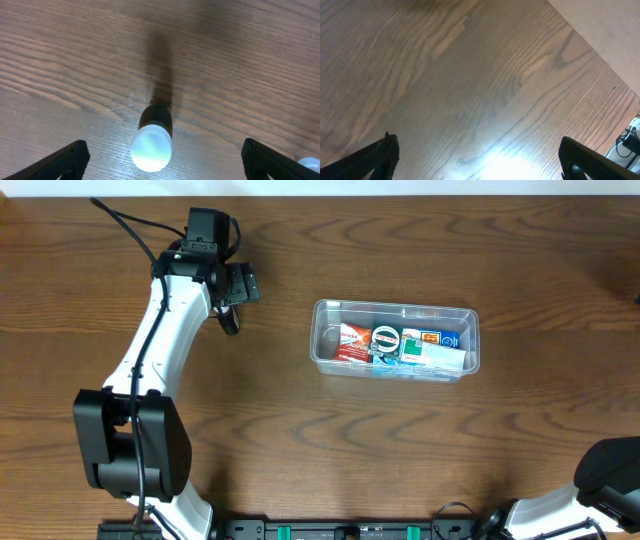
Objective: Pack container
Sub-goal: 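Move the left gripper over the dark bottle with white cap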
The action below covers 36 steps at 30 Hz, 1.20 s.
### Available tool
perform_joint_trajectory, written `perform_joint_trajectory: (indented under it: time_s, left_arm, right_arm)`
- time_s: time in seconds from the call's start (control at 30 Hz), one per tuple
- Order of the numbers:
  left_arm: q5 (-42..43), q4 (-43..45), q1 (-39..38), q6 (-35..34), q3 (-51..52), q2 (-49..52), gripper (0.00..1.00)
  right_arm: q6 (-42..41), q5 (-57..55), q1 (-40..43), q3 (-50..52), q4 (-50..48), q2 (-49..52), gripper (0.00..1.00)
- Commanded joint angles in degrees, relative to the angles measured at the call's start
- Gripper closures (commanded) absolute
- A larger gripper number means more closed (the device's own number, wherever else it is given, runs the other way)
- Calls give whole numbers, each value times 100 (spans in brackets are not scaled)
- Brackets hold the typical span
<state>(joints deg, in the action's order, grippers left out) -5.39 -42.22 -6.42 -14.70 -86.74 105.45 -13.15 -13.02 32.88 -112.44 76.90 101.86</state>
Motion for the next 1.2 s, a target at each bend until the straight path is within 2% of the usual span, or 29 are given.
perform_joint_trajectory:
  time_s: [0.0, 0.1, 0.23, 0.67, 0.83, 0.97, 1.1, 1.17]
  left_arm:
    - [-136, -42, 35, -109, 52, 221, 3]
    - [-136, -22, 42, -107, 61, 317, 4]
    - [-133, -13, 72, -109, 61, 323, 18]
    - [-129, -17, 149, -109, 103, 623, 20]
    - [-129, -28, 149, -109, 103, 621, 36]
    - [-131, -35, 149, -107, 103, 621, 42]
    - [-131, -37, 149, -107, 103, 621, 60]
    - [-131, -37, 149, -107, 103, 621, 61]
  right_arm:
    - [37, -26, 48, -31, 4, -48, 1]
    - [37, -26, 48, -31, 4, -48, 1]
    - [35, -26, 48, -31, 4, -48, 1]
    - [35, -26, 48, -31, 4, -48, 1]
    - [37, -26, 48, -31, 4, -48, 1]
    - [35, -26, 48, -31, 4, -48, 1]
    - [35, -26, 48, -31, 4, -48, 1]
    - [35, -26, 48, -31, 4, -48, 1]
